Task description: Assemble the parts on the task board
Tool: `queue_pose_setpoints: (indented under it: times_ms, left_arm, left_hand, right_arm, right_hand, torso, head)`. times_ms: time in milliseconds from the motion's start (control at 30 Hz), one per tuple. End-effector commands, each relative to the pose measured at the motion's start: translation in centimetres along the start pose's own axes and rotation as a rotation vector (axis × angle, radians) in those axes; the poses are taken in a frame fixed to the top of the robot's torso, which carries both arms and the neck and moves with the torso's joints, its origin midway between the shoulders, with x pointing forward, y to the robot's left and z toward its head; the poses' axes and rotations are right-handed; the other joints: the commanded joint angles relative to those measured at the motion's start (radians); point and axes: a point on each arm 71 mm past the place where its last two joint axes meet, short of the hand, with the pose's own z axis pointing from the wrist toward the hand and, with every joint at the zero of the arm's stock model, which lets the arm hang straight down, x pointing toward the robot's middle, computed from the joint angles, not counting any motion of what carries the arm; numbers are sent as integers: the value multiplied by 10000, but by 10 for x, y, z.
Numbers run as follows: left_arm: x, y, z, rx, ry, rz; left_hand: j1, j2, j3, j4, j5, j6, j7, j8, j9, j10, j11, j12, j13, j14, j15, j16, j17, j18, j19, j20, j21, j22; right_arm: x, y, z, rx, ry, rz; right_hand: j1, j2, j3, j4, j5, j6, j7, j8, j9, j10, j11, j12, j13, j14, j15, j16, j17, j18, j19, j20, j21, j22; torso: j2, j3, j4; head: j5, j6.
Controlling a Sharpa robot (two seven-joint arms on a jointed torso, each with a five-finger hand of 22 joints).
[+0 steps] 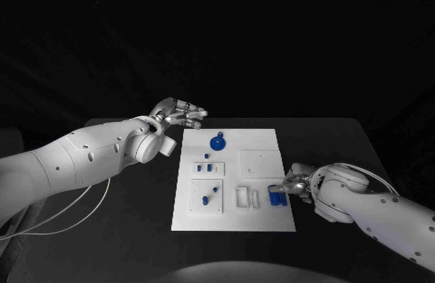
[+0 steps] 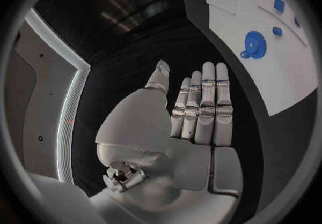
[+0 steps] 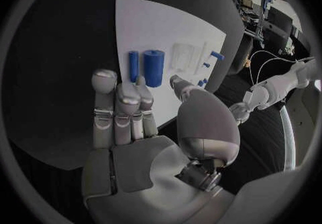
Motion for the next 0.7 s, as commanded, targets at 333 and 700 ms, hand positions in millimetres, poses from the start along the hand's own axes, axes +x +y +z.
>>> queue_pose_setpoints:
  times_ms: [333,700]
  left_arm:
    - [3,-1,0,66,218,-131]
    - [3,0,0,12,252,-138]
  left_hand:
    - [-11,55,-44,10,-7,-57,30,-18,11,-83,-27,-20,9,-61,5,-17,12,-80,77,9,30,-58]
    - [0,71,-23,17,-2,-45,42,-16,12,-96,-18,-20,9,-69,10,-18,13,-75,91,13,35,-123]
  right_arm:
    - [15,4,4,103,429,-520]
    - [25,7,8,190,420,-778]
  right_hand:
    - [122,29,-60,29,-19,582,-156,55,194,16,-49,-176,-53,16,1,-46,81,10,499,17,5,58]
    - [257,155,-71,-178,-20,580,-240,-22,1777,70,-112,-259,-100,46,-50,-100,183,-69,506,-50,142,165]
  torso:
    - [3,-6,-9]
    - [14,-6,-4]
  head:
    - [40,-80]
    - [41,-102]
